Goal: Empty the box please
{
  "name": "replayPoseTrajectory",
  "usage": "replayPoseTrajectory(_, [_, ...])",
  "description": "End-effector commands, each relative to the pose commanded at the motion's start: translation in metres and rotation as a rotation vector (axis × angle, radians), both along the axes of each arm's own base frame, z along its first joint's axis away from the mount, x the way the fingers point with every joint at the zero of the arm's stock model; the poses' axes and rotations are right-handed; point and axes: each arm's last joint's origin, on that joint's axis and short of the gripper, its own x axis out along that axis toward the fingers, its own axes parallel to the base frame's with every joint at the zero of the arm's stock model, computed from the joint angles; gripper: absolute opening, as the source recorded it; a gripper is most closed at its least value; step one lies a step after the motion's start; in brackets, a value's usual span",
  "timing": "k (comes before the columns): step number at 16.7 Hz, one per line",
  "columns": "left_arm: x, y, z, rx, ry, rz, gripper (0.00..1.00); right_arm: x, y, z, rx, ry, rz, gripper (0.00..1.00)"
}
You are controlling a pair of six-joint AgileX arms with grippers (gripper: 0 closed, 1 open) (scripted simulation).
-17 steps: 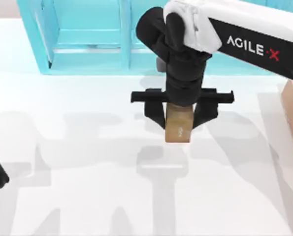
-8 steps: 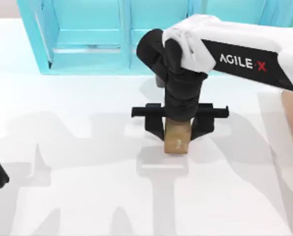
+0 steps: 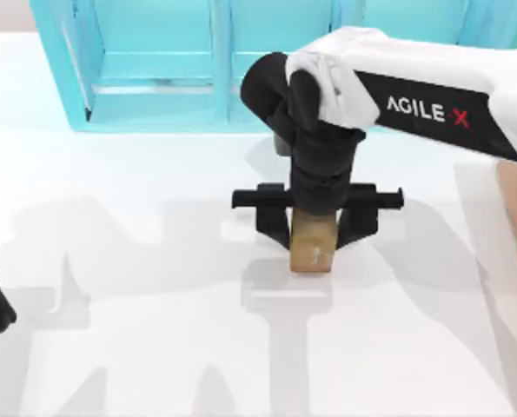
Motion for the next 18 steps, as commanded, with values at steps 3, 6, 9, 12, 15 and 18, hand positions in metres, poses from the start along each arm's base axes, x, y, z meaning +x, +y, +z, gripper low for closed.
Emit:
replayPoseTrajectory(3, [0.0,0.0,0.0,0.0,0.0,0.0,1.0,0.0,0.0,0.0,0.0,0.0,0.0,0.75])
replayPoseTrajectory(6, [0.0,0.0,0.0,0.0,0.0,0.0,1.0,0.0,0.0,0.0,0.0,0.0,0.0,0.98])
replayPoseTrajectory(9, [0.0,0.0,0.0,0.0,0.0,0.0,1.0,0.0,0.0,0.0,0.0,0.0,0.0,1.0])
replayPoseTrajectory(12, [0.0,0.0,0.0,0.0,0.0,0.0,1.0,0.0,0.0,0.0,0.0,0.0,0.0,1.0])
replayPoseTrajectory(15, [0.0,0.0,0.0,0.0,0.0,0.0,1.0,0.001,-0.001,0.0,0.0,0.0,-0.002,1.0])
replayPoseTrajectory(18, [0.0,0.0,0.0,0.0,0.0,0.0,1.0,0.003,-0.001,0.011,0.001,0.0,-0.01,1.0])
